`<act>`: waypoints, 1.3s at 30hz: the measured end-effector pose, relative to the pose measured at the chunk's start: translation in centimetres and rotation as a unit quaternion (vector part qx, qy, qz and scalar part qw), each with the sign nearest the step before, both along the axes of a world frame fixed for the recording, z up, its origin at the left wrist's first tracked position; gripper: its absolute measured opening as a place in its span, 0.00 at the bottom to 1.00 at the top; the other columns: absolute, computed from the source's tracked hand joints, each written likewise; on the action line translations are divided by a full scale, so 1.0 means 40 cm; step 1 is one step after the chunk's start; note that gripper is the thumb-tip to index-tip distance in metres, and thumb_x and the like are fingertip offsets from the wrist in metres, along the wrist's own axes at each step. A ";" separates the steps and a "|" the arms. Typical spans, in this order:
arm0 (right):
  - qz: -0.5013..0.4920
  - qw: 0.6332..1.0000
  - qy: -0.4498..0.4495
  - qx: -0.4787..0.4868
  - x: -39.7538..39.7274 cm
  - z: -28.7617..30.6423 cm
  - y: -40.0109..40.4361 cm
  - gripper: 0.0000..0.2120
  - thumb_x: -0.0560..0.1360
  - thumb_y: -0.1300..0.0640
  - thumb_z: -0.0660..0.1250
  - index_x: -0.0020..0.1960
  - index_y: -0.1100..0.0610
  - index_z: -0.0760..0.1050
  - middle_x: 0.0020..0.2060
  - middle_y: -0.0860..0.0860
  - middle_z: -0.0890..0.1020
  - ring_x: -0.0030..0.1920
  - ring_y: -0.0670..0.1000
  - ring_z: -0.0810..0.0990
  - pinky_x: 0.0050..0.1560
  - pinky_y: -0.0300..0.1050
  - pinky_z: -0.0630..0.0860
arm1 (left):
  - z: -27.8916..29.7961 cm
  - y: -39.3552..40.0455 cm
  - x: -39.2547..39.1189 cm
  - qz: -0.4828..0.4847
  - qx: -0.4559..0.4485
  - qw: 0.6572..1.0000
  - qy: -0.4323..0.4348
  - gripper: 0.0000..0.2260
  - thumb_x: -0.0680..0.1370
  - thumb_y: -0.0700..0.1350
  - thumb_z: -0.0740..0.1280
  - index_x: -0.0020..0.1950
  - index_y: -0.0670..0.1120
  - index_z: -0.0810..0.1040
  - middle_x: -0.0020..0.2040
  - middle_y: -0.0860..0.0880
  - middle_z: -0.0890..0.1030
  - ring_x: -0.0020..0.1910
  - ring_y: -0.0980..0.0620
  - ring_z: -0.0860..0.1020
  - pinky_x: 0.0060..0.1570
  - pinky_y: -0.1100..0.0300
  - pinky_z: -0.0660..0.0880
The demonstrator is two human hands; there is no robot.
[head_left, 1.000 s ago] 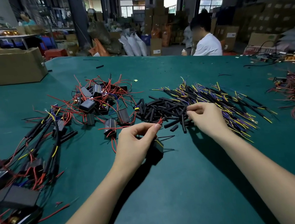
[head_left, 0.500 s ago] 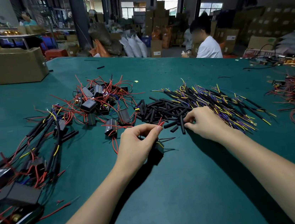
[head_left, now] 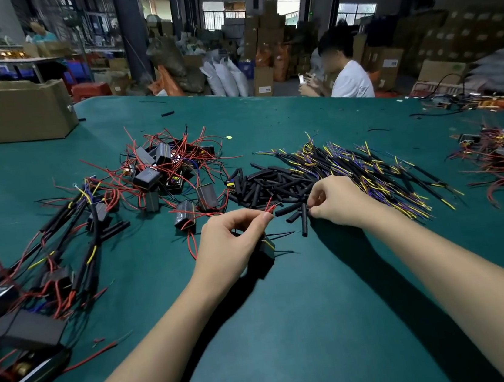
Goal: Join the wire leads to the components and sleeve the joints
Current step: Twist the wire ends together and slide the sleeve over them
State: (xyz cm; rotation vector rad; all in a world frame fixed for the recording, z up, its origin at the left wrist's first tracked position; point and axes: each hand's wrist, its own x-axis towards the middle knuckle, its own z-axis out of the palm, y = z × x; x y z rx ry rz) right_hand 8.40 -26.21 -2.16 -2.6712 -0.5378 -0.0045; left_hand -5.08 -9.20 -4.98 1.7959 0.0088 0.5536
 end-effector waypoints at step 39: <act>0.013 0.782 0.176 0.598 -0.218 -0.029 0.065 0.04 0.73 0.61 0.70 0.46 0.62 0.80 0.35 0.53 0.83 0.32 0.46 0.78 0.35 0.36 0.73 | 0.009 -0.007 -0.013 0.033 0.042 0.998 -0.023 0.02 0.74 0.44 0.72 0.41 0.48 0.83 0.32 0.51 0.81 0.29 0.59 0.76 0.32 0.69 0.69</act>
